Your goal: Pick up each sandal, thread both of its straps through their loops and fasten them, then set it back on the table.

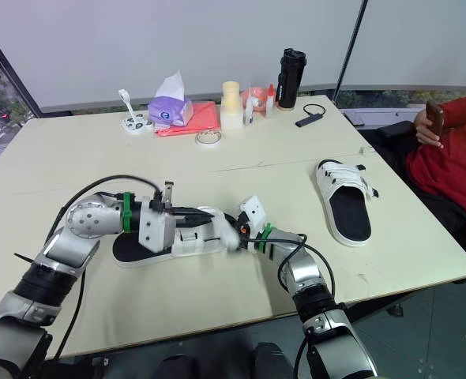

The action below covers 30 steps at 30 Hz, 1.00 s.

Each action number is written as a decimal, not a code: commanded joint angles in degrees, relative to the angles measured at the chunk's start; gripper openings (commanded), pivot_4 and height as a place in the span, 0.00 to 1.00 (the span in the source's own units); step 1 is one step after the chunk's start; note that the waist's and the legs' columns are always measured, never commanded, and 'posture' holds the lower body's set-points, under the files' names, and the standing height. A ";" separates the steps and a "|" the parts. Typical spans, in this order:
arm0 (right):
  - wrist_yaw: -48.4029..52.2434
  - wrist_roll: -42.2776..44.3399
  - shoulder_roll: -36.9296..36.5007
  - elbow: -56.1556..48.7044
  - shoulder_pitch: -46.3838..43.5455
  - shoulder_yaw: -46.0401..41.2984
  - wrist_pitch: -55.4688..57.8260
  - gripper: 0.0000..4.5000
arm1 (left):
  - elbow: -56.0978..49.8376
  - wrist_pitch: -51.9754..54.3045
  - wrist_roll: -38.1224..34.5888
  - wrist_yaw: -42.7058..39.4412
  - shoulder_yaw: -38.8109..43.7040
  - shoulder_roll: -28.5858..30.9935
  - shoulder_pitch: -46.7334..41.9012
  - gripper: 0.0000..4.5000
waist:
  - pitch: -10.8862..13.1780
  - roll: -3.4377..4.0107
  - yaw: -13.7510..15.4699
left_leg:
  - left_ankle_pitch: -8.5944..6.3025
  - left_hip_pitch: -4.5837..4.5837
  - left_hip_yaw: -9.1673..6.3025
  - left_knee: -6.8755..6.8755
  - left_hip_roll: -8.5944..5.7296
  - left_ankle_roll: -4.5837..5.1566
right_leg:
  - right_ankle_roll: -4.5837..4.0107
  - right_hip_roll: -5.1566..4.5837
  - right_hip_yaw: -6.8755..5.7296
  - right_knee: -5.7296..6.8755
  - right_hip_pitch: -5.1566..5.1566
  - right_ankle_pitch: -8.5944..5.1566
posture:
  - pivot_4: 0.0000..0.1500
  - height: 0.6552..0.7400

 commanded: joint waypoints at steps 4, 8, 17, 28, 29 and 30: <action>-1.98 -3.14 -0.68 7.12 2.86 1.16 2.81 0.00 | 15.84 -28.27 13.28 13.87 6.99 0.11 -7.37 0.00 | 0.00 -0.01 -0.03 | 0.01 -0.02 0.07 0.00 0.03 0.01 | 0.01 0.08 0.00 0.02 -0.03 0.01 | 1.00 1.00; -1.81 -3.20 -0.93 7.27 2.98 1.19 2.65 0.00 | 18.44 -29.11 16.98 19.41 7.35 -0.30 -8.61 0.00 | -0.01 -0.01 -0.05 | 0.01 -0.02 0.13 0.00 0.01 0.02 | 0.08 0.14 -0.04 0.04 -0.03 0.03 | 1.00 1.00; -1.06 -3.32 -1.01 8.29 2.24 1.81 2.39 0.00 | 8.48 -20.16 10.61 22.06 5.51 4.58 0.93 0.60 | -0.01 -0.01 -0.18 | 0.00 0.04 0.22 -0.04 0.08 0.02 | 0.27 0.16 -0.10 0.14 -0.06 0.14 | 1.00 1.00; 0.95 -3.77 -1.55 11.28 0.38 2.24 1.15 0.00 | -28.65 47.26 -35.01 11.62 10.17 21.74 17.79 0.60 | 0.13 -0.12 -0.25 | 0.00 0.03 0.21 -0.10 0.27 0.02 | 0.06 0.14 -0.06 0.18 -0.16 -0.02 | 1.00 1.00; 1.18 -3.84 -1.66 11.58 0.18 2.27 1.00 0.00 | -31.62 57.22 -43.26 12.10 11.42 24.37 16.89 0.60 | 0.15 -0.22 -0.25 | 0.00 0.03 0.19 -0.08 0.27 0.02 | 0.13 0.14 -0.06 0.18 -0.16 -0.07 | 1.00 1.00; 1.36 -3.89 -1.72 11.96 -0.04 2.28 0.84 0.00 | -34.17 68.41 -54.99 12.77 12.65 27.71 15.76 0.60 | 0.14 -0.28 -0.25 | 0.00 0.03 0.16 -0.08 0.25 0.02 | 0.16 0.17 -0.07 0.16 -0.15 -0.09 | 1.00 1.00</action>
